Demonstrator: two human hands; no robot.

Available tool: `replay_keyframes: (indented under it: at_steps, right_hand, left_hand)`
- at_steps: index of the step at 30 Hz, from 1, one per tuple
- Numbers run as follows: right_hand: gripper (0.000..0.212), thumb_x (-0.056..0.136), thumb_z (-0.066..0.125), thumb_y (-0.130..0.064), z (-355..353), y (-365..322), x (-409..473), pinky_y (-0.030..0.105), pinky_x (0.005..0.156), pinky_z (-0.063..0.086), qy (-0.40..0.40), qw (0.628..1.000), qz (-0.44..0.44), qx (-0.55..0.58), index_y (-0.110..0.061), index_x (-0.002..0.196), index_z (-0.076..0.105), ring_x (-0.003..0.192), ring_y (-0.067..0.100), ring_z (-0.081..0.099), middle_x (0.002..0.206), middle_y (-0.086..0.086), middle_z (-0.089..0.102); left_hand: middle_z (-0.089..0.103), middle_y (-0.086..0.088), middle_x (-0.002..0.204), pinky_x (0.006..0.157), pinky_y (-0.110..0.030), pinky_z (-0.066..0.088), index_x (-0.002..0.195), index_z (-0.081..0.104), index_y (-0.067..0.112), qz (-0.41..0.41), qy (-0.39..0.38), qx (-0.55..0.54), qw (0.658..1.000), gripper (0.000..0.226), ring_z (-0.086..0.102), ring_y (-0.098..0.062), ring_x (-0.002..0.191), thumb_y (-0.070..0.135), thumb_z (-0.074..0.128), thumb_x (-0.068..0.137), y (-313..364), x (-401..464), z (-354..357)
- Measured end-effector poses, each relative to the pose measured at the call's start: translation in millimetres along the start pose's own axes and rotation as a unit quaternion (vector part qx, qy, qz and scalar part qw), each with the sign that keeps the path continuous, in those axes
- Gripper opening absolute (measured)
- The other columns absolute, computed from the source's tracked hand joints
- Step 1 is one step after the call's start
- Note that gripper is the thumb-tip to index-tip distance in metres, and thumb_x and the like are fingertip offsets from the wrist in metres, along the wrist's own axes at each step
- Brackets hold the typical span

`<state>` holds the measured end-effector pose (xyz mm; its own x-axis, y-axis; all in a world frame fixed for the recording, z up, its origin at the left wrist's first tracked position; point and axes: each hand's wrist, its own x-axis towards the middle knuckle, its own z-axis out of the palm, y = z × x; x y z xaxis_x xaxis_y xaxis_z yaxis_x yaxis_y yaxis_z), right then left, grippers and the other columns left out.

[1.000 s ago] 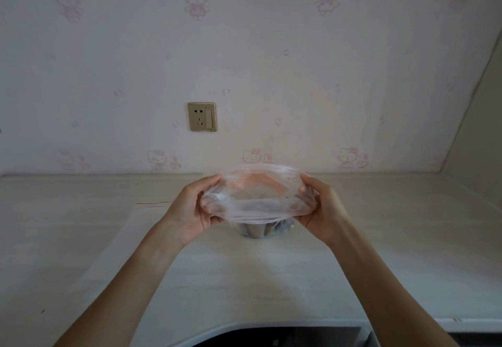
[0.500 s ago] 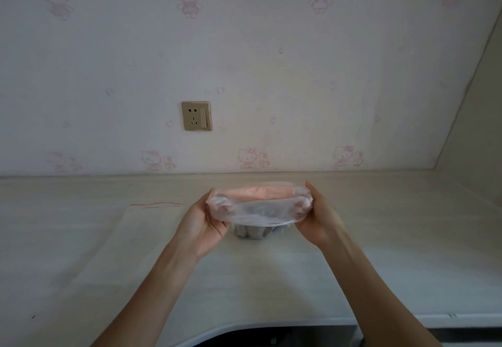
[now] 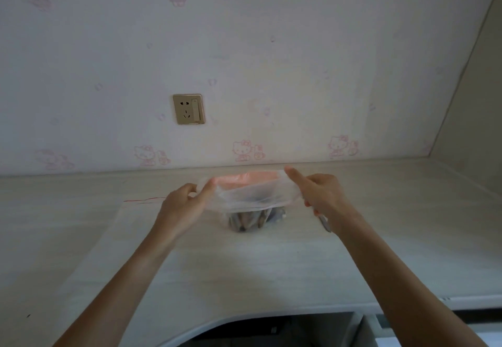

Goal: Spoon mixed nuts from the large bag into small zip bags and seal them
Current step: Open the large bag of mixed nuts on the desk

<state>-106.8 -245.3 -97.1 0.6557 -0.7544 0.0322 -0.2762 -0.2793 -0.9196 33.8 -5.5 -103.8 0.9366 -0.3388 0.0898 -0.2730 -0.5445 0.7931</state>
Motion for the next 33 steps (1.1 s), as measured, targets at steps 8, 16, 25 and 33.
replay_keyframes:
  at_steps: [8, 16, 25, 33]
  right_hand:
    - [0.030, 0.093, 0.072, -0.029, 15.2, -4.6, -15.5, 0.028, 0.048, 0.039, -0.097, 0.989, 0.076, 0.084, 0.001, 0.089, 0.074, 0.057, 0.018, 0.058, 0.079, 0.013, 0.070]
    - [0.011, 0.098, 0.056, 0.007, 24.0, 13.1, -7.5, 0.032, 0.058, 0.063, -0.114, 0.853, 0.173, 0.479, 0.006, 0.091, 0.065, 0.067, 0.025, 0.070, 0.078, 0.019, 0.072]
    - [0.027, 0.104, 0.035, 0.002, 30.8, 30.5, -2.5, 0.034, 0.061, 0.064, -0.105, 0.758, 0.170, 0.621, -0.003, 0.120, 0.055, 0.073, 0.025, 0.074, 0.095, 0.017, 0.070]
    - [0.038, 0.085, 0.047, 0.000, 40.5, 34.1, 2.0, 0.040, 0.062, 0.058, -0.061, 0.899, 0.054, 0.430, -0.021, 0.106, 0.070, 0.068, 0.023, 0.071, 0.088, 0.012, 0.076]
  left_hand:
    - [0.078, -0.005, 0.095, 0.055, -0.027, 0.058, 0.108, 0.074, 0.020, -0.061, -0.082, -0.266, 0.959, 0.015, 0.078, -0.020, 0.075, 0.031, 0.068, 0.100, 13.3, -11.7, 8.0]
    - [0.079, -0.019, 0.091, 0.059, -0.039, 0.065, 0.104, 0.066, -0.006, -0.204, -0.167, -0.637, 0.724, 0.020, 0.080, -0.026, 0.075, -0.011, 0.048, 0.100, 9.2, -0.3, 18.0]
    - [0.077, -0.012, 0.089, 0.072, -0.033, 0.064, 0.106, 0.068, 0.003, -0.164, -0.143, -0.663, 0.716, 0.034, 0.077, -0.018, 0.074, -0.009, 0.046, 0.084, -5.7, -5.0, 33.2]
    - [0.053, -0.003, 0.069, 0.072, -0.040, 0.055, 0.067, 0.060, 0.021, -0.047, -0.039, -0.517, 0.854, 0.040, 0.056, -0.018, 0.072, 0.022, 0.051, 0.106, -3.2, -3.8, 34.4]
